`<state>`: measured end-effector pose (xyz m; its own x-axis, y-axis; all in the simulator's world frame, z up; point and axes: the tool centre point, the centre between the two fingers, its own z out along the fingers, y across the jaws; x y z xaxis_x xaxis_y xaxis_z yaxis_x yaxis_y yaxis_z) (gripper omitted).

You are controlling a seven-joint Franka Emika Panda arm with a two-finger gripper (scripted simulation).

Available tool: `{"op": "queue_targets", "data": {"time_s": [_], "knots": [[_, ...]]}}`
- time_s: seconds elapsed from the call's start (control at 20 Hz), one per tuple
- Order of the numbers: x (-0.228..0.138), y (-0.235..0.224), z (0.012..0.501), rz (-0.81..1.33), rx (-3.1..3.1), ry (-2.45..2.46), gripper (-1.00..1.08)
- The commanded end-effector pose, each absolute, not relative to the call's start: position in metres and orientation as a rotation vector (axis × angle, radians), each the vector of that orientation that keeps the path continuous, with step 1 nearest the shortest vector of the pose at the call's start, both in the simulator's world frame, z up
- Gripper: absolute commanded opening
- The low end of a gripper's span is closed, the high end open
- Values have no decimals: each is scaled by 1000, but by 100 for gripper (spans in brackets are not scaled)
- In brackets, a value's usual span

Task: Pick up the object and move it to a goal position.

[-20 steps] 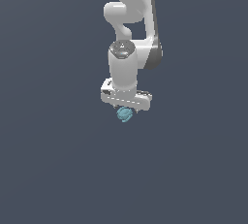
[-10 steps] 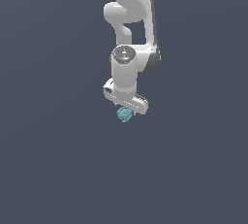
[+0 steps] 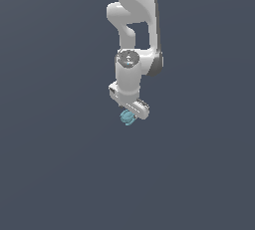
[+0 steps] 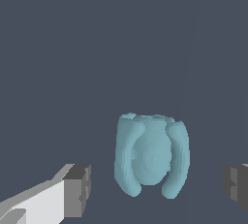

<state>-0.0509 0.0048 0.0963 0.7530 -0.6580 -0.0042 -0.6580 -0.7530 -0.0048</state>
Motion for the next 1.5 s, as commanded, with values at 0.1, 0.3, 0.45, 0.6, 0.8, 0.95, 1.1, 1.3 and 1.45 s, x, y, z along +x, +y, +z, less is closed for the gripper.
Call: {"op": "queue_targets", "data": {"time_s": [0.1, 0.3, 0.45, 0.6, 0.8, 0.95, 1.1, 1.3, 1.45], "knots": [[-55, 4, 92, 1, -2913, 1172, 100], [-56, 4, 91, 0, -2905, 1196, 100], [-56, 4, 90, 1, -2907, 1191, 100], [-56, 4, 85, 1, -2907, 1192, 100], [-57, 4, 70, 0, -2906, 1194, 100], [-57, 4, 54, 0, -2905, 1195, 100], [-57, 4, 45, 0, -2905, 1197, 100], [-56, 4, 40, 0, -2904, 1198, 100], [-56, 4, 40, 0, -2904, 1198, -100]]}}
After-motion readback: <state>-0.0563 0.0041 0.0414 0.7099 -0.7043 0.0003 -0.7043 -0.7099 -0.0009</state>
